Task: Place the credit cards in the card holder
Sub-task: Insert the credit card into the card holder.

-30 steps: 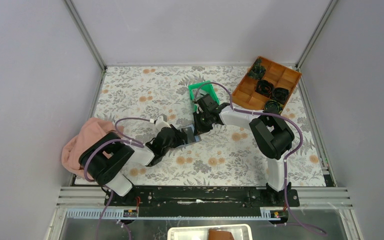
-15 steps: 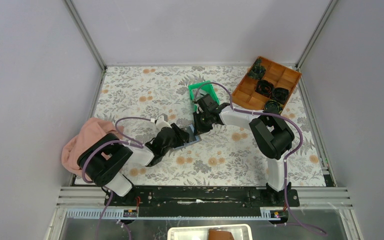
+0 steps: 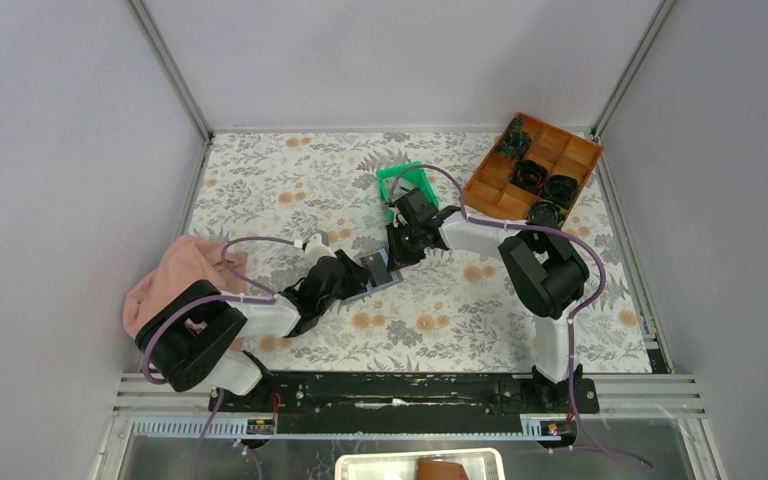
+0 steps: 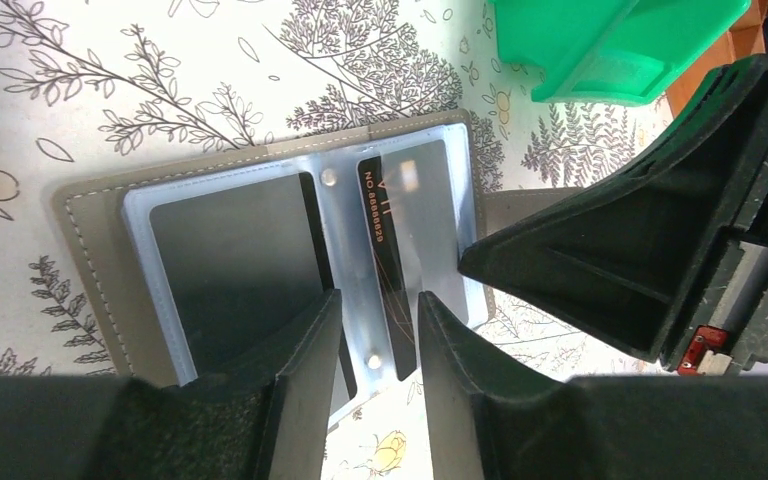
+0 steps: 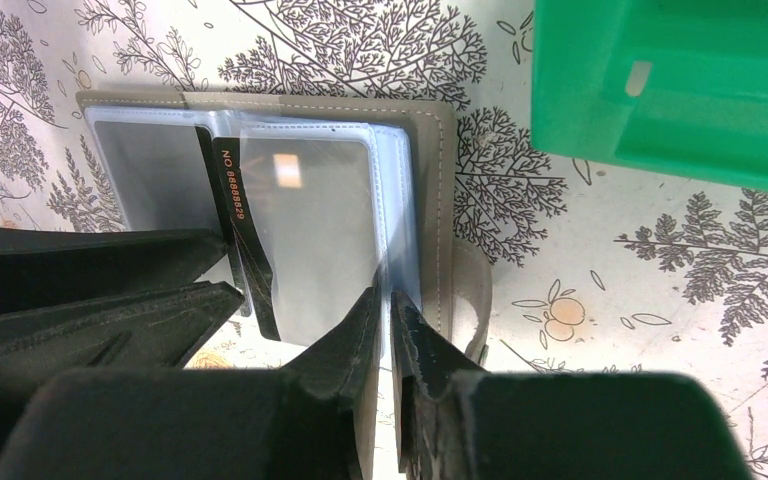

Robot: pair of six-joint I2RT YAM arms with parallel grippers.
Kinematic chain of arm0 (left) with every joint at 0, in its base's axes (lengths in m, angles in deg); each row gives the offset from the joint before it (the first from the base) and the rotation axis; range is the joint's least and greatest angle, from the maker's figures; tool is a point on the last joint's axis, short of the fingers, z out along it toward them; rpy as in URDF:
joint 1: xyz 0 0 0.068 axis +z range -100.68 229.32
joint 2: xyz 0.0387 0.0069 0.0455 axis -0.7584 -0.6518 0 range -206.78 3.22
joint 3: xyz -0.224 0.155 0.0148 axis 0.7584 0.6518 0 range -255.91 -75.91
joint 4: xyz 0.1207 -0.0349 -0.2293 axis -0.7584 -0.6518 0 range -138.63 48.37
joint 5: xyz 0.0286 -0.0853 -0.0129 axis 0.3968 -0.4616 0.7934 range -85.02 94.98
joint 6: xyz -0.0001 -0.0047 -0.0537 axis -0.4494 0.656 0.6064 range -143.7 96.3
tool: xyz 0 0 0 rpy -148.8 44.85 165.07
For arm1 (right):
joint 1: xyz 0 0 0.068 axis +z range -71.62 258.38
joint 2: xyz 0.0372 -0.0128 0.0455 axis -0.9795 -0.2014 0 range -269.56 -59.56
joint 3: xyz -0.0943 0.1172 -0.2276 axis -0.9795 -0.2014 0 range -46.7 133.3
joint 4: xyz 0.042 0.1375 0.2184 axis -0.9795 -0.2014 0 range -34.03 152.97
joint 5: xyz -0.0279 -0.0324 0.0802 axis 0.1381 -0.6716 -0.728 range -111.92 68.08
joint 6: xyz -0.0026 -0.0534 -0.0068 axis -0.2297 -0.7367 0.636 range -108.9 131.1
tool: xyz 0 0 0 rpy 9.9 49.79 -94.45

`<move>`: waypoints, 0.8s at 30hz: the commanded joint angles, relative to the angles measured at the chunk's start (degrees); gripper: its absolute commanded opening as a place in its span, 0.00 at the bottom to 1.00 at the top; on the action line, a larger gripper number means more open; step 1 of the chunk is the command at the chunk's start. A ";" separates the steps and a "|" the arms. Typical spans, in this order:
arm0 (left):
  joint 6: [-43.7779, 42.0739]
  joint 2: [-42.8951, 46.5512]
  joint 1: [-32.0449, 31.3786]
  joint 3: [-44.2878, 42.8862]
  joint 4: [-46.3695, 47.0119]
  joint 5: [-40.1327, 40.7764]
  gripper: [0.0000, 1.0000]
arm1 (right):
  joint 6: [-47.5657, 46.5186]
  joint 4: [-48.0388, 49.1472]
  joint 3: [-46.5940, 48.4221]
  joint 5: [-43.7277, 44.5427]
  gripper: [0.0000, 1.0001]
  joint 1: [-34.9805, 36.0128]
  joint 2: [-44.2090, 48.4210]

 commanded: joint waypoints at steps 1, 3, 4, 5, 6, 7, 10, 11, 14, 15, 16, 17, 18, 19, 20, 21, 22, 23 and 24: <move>-1.08 0.61 -0.34 0.92 -3.05 2.36 0.40 | -0.86 -1.73 -2.39 1.60 0.15 0.46 -1.96; -1.02 0.37 -0.34 0.92 -3.37 2.55 0.35 | -0.70 -1.60 -2.54 1.55 0.15 0.46 -1.79; -1.00 0.30 -0.35 0.84 -3.51 2.65 0.32 | -0.68 -1.58 -2.58 1.59 0.15 0.45 -1.80; -1.06 0.07 -0.36 0.72 -3.71 2.72 0.28 | -0.64 -1.50 -2.67 1.60 0.15 0.46 -1.70; -1.20 -0.13 -0.33 0.48 -4.13 2.79 0.24 | -0.60 -1.51 -2.72 1.60 0.15 0.42 -1.75; -1.36 -0.37 -0.38 0.10 -4.68 2.93 0.20 | -0.64 -1.42 -2.80 1.60 0.15 0.45 -1.73; -2.18 -1.53 -0.34 -1.24 -5.94 3.28 0.13 | -0.46 -1.36 -2.80 1.43 0.15 0.46 -1.73; -2.34 -2.00 -0.33 -1.54 -6.23 3.36 0.11 | -0.47 -1.26 -2.91 1.42 0.15 0.51 -1.76; -2.86 -3.47 -0.33 -2.61 -6.21 2.87 0.09 | -0.51 -1.34 -2.91 1.43 0.15 0.46 -1.76; -3.03 -3.96 -0.33 -3.03 -6.26 2.67 0.09 | -0.51 -1.32 -2.84 1.35 0.15 0.46 -1.78; -3.24 -4.52 -0.34 -3.46 -6.26 2.50 0.09 | -0.51 -1.30 -2.88 1.34 0.15 0.46 -1.76; -3.46 -4.96 -0.33 -4.00 -6.41 2.37 0.09 | -0.51 -1.35 -2.93 1.33 0.15 0.46 -1.73; -3.64 -5.42 -0.33 -4.64 -6.98 2.35 0.09 | -0.57 -1.37 -2.94 1.33 0.15 0.46 -1.70; -3.90 -5.83 -0.33 -5.25 -7.35 2.32 0.09 | -0.60 -1.35 -2.96 1.41 0.15 0.46 -1.63; -4.33 -6.14 -0.33 -5.87 -7.86 2.13 0.09 | -0.59 -1.39 -3.06 1.42 0.15 0.44 -1.56; -4.55 -6.61 -0.34 -6.65 -8.56 2.02 0.08 | -0.64 -1.31 -3.14 1.50 0.15 0.46 -1.59; -4.82 -7.03 -0.33 -7.54 -9.33 1.88 0.08 | -0.68 -1.31 -3.23 1.46 0.15 0.46 -1.50; -5.11 -7.47 -0.33 -8.13 -9.86 1.69 0.07 | -0.67 -1.29 -3.21 1.50 0.15 0.46 -1.47; -5.32 -7.86 -0.40 -8.71 -10.21 1.35 0.07 | -0.68 -1.29 -3.21 1.51 0.15 0.46 -1.44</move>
